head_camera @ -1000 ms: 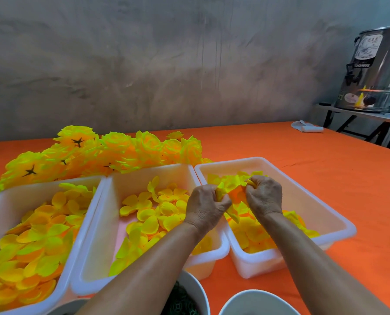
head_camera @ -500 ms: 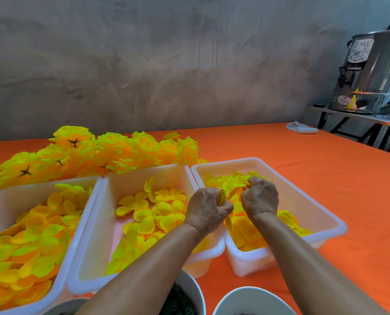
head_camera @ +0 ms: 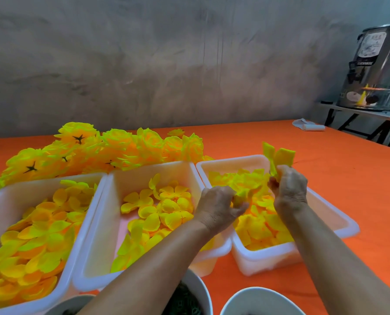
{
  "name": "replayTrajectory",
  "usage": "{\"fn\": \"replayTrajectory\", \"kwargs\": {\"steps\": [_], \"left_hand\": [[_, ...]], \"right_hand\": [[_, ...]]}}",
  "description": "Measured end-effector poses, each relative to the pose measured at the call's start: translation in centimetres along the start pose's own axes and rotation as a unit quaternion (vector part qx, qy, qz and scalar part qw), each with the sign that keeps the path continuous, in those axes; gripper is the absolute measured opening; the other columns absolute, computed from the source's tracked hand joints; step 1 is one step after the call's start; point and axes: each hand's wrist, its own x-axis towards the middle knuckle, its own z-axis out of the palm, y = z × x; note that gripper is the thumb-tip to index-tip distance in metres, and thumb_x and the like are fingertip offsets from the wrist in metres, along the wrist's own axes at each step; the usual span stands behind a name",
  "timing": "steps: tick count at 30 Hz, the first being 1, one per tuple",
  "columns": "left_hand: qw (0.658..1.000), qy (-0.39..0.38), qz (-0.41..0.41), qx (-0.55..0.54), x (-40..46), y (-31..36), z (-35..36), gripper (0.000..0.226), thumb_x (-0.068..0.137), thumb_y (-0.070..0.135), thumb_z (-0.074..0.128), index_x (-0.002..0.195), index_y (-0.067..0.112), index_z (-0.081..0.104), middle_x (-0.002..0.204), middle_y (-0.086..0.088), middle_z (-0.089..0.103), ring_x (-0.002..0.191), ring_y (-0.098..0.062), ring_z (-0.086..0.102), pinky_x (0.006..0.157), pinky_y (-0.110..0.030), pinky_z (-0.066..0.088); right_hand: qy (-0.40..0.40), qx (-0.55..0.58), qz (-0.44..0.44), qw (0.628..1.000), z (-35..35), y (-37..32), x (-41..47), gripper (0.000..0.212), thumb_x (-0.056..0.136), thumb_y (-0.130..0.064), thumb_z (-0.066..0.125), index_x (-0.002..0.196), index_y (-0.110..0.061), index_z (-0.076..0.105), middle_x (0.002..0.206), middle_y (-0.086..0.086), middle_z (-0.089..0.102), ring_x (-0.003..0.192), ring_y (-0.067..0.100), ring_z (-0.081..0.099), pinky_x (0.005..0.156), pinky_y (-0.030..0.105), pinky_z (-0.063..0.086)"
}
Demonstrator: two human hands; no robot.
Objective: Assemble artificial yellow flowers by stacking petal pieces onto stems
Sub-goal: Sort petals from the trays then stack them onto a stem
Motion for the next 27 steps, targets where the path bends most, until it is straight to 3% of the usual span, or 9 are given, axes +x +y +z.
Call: {"fn": "replayTrajectory", "kwargs": {"steps": [4,8,10,13,15,19,21,24,27], "left_hand": [[0.995,-0.073,0.053,0.04,0.1,0.3,0.3,0.057,0.073,0.064,0.064,0.107,0.019,0.069,0.118,0.0,0.064,0.114,-0.021,0.052,0.096,-0.037,0.034],[0.995,-0.037,0.015,-0.091,-0.6,0.4,-0.1,0.085,0.061,0.08,0.043,0.114,0.018,0.067,0.119,0.001,0.064,0.114,-0.014,0.053,0.099,-0.033,0.038],[0.988,-0.014,-0.015,-0.155,-0.5,0.1,-0.1,0.069,0.071,0.069,0.059,0.112,0.014,0.067,0.117,-0.001,0.065,0.111,-0.015,0.056,0.095,-0.028,0.041],[0.996,-0.019,0.018,-0.089,-0.3,-0.2,0.3,0.041,0.078,0.047,0.072,0.098,0.012,0.073,0.111,-0.003,0.067,0.107,-0.019,0.058,0.095,-0.033,0.041],[0.998,-0.039,0.032,-0.042,-0.1,-0.1,0.3,0.038,0.075,0.05,0.072,0.093,0.017,0.075,0.107,0.0,0.067,0.106,-0.019,0.056,0.095,-0.036,0.038],[0.995,-0.07,0.061,0.019,-0.1,0.0,0.5,0.041,0.076,0.058,0.066,0.103,0.028,0.073,0.106,0.002,0.063,0.106,-0.018,0.05,0.092,-0.035,0.033],[0.996,-0.03,0.066,-0.048,-0.5,0.1,0.3,0.038,0.077,0.05,0.069,0.1,0.021,0.074,0.101,-0.002,0.064,0.101,-0.019,0.054,0.09,-0.034,0.037],[0.984,0.102,0.046,-0.137,-0.5,0.3,-0.1,0.026,0.086,0.031,0.066,0.09,0.006,0.073,0.089,-0.011,0.064,0.087,-0.025,0.058,0.079,-0.032,0.042],[0.967,0.163,-0.025,-0.194,-0.2,0.0,-0.5,0.025,0.09,0.026,0.062,0.1,0.003,0.068,0.093,-0.014,0.068,0.083,-0.029,0.064,0.076,-0.037,0.049]], "right_hand": [[-0.092,0.087,0.018,0.992,0.3,-1.7,-0.7,0.015,0.086,-0.007,0.063,0.075,-0.017,0.061,0.061,-0.007,0.062,0.062,0.007,0.056,0.053,0.019,0.046],[-0.157,0.031,0.025,0.987,0.7,-1.5,-1.5,0.013,0.082,-0.009,0.067,0.073,-0.017,0.061,0.054,-0.012,0.064,0.055,0.003,0.059,0.054,0.02,0.046],[-0.168,0.0,0.018,0.986,0.7,-0.5,-1.9,0.012,0.08,-0.008,0.068,0.073,-0.015,0.062,0.054,-0.012,0.064,0.052,0.002,0.059,0.055,0.021,0.045],[-0.151,0.004,0.014,0.988,0.3,0.5,-2.1,0.011,0.078,-0.006,0.07,0.074,-0.014,0.062,0.051,-0.01,0.062,0.048,0.003,0.057,0.056,0.023,0.042],[-0.133,0.011,-0.007,0.991,0.2,0.6,-2.0,0.011,0.075,-0.006,0.072,0.072,-0.013,0.064,0.05,-0.009,0.062,0.048,0.005,0.054,0.055,0.022,0.041],[-0.128,-0.012,-0.062,0.99,0.2,0.6,-2.2,0.015,0.074,-0.005,0.075,0.067,-0.01,0.062,0.046,-0.01,0.06,0.044,0.001,0.051,0.045,0.014,0.039],[-0.13,-0.015,-0.08,0.988,0.1,0.8,-2.2,0.018,0.073,-0.003,0.075,0.064,-0.01,0.061,0.046,-0.01,0.059,0.045,0.001,0.051,0.045,0.012,0.04],[-0.134,-0.03,-0.095,0.986,0.1,1.0,-2.1,0.019,0.07,-0.004,0.078,0.064,-0.011,0.061,0.048,-0.011,0.057,0.048,0.003,0.052,0.05,0.015,0.044],[-0.186,-0.111,-0.153,0.964,0.3,1.4,-2.7,0.031,0.067,-0.003,0.081,0.058,-0.015,0.054,0.051,-0.003,0.046,0.055,0.011,0.047,0.055,0.029,0.044]]}}
